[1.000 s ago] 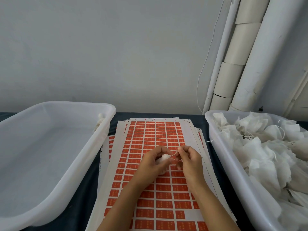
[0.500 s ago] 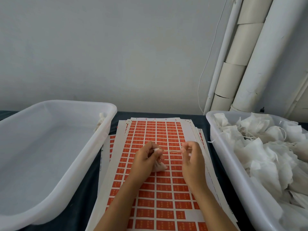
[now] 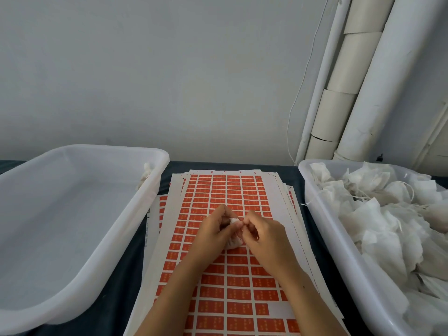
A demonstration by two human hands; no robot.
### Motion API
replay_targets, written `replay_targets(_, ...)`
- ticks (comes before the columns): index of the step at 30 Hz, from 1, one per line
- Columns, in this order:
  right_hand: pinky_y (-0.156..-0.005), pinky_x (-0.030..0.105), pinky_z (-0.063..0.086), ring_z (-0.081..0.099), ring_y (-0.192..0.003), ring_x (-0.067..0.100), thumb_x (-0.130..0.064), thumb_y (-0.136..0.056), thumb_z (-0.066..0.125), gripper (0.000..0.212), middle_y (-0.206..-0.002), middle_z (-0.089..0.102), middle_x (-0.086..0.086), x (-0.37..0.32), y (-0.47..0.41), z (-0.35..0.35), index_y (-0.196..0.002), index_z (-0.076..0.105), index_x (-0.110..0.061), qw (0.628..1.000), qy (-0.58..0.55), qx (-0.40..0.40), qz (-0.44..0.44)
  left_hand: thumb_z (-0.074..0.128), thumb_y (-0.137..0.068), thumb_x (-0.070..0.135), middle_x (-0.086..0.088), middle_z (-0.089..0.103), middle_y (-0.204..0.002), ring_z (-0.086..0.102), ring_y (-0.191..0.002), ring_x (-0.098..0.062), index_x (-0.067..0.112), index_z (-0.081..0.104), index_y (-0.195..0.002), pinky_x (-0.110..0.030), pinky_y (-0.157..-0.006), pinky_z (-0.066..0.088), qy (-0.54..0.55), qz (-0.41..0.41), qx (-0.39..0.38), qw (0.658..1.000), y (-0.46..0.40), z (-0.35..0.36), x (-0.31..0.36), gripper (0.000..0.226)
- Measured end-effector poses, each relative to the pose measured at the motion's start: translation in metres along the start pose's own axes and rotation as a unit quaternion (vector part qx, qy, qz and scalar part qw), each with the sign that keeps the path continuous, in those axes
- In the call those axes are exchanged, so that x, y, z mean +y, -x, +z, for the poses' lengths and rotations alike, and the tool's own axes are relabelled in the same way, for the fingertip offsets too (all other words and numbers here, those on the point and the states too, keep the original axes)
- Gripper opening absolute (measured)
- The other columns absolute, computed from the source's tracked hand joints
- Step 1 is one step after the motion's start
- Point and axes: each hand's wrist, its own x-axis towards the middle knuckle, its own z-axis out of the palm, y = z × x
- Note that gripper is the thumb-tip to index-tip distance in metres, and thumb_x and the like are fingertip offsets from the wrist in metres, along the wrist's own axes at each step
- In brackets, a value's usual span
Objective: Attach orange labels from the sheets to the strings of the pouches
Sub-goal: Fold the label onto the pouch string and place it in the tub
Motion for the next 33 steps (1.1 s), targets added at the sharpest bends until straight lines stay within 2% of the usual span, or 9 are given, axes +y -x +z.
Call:
replay_targets(2,-0.054,0.004,0.042,0.055,-0.056,0.001,-0.024,-0.088,0.061,0.016,-0.068,0.051,-0.022,-0.002,-0.001,0.000,-0.078,0.050,-0.030,1.000,-0.011,0.007,-0.001,0.058,-0.092,0.019,0.013,0.069,-0.074,0.067,-0.068,-0.006,0.019,0.055,-0.090,-0.013,-0.057,0.050,-0.001,0.016,-0.010,1.000,0.000,0.001,0.001,0.003)
replay_targets(6,-0.055,0.006,0.044,0.057,-0.058,0.004,-0.024,-0.088,0.061,0.021,-0.058,0.047,-0.022,-0.001,-0.002,0.002,-0.071,0.049,-0.028,0.998,-0.043,0.032,0.027,0.059,-0.091,0.016,0.010,0.068,-0.073,0.066,-0.065,-0.007,0.017,0.056,-0.089,-0.015,-0.056,0.051,-0.013,0.044,-0.006,0.999,-0.001,-0.001,0.003,0.004)
replay_targets(10,-0.059,0.003,0.043,0.057,-0.073,-0.002,-0.021,-0.087,0.062,0.024,-0.056,0.048,-0.020,0.001,-0.001,0.003,-0.068,0.048,-0.028,0.995,-0.071,0.054,0.049,0.060,-0.091,0.014,0.013,0.067,-0.068,0.065,-0.060,-0.006,0.017,0.055,-0.087,-0.015,-0.055,0.050,-0.030,0.044,-0.021,0.998,-0.002,-0.001,0.003,0.007)
replay_targets(16,-0.057,0.007,0.046,0.057,-0.069,0.003,-0.020,-0.088,0.061,0.023,-0.057,0.051,-0.016,0.003,-0.001,0.002,-0.068,0.050,-0.025,0.994,-0.074,0.055,0.059,0.061,-0.091,0.015,0.015,0.064,-0.066,0.061,-0.058,-0.004,0.018,0.055,-0.086,-0.013,-0.055,0.049,-0.049,0.041,-0.019,0.998,-0.003,-0.001,0.003,0.008)
replay_targets(20,-0.054,0.009,0.046,0.057,-0.064,0.004,-0.020,-0.088,0.060,0.028,-0.058,0.053,-0.014,0.001,-0.001,-0.004,-0.066,0.047,-0.030,0.995,-0.069,0.038,0.060,0.058,-0.092,0.017,0.017,0.065,-0.069,0.063,-0.061,-0.001,0.021,0.053,-0.088,-0.011,-0.054,0.047,-0.051,0.020,-0.021,0.998,-0.002,0.001,0.002,0.008)
replay_targets(24,-0.054,0.006,0.044,0.057,-0.065,0.000,-0.020,-0.088,0.060,0.034,-0.057,0.052,-0.013,0.001,0.005,-0.013,-0.062,0.042,-0.032,0.994,-0.061,0.046,0.082,0.060,-0.091,0.016,0.011,0.063,-0.070,0.062,-0.064,-0.002,0.026,0.051,-0.086,-0.013,-0.057,0.050,-0.100,0.046,-0.067,0.992,-0.004,0.003,0.010,0.014)
replay_targets(27,-0.058,0.007,0.046,0.058,-0.066,0.001,-0.022,-0.090,0.058,0.027,-0.063,0.055,-0.014,0.002,0.017,-0.019,-0.068,0.045,-0.032,0.995,-0.058,0.005,0.087,0.059,-0.091,0.015,0.011,0.061,-0.067,0.062,-0.062,0.000,0.030,0.049,-0.082,-0.012,-0.057,0.051,-0.130,0.042,-0.094,0.986,0.000,0.002,0.013,0.021)
replay_targets(30,-0.070,0.009,0.050,0.061,-0.074,-0.002,-0.029,-0.091,0.057,0.011,-0.081,0.062,-0.016,0.008,0.029,-0.041,-0.080,0.054,-0.029,0.991,-0.070,-0.069,0.094,0.057,-0.093,0.015,0.010,0.062,-0.070,0.062,-0.065,-0.001,0.030,0.050,-0.083,-0.012,-0.058,0.050,-0.143,0.009,-0.116,0.983,0.005,-0.003,0.015,0.018)
replay_targets(33,-0.073,0.010,0.050,0.061,-0.082,-0.005,-0.032,-0.089,0.059,0.009,-0.091,0.060,-0.020,0.015,0.046,-0.061,-0.085,0.053,-0.037,0.986,-0.061,-0.110,0.111,0.055,-0.094,0.019,0.012,0.063,-0.074,0.063,-0.067,0.001,0.031,0.051,-0.086,-0.010,-0.058,0.047,-0.128,-0.017,-0.136,0.982,0.009,-0.006,0.019,0.014)
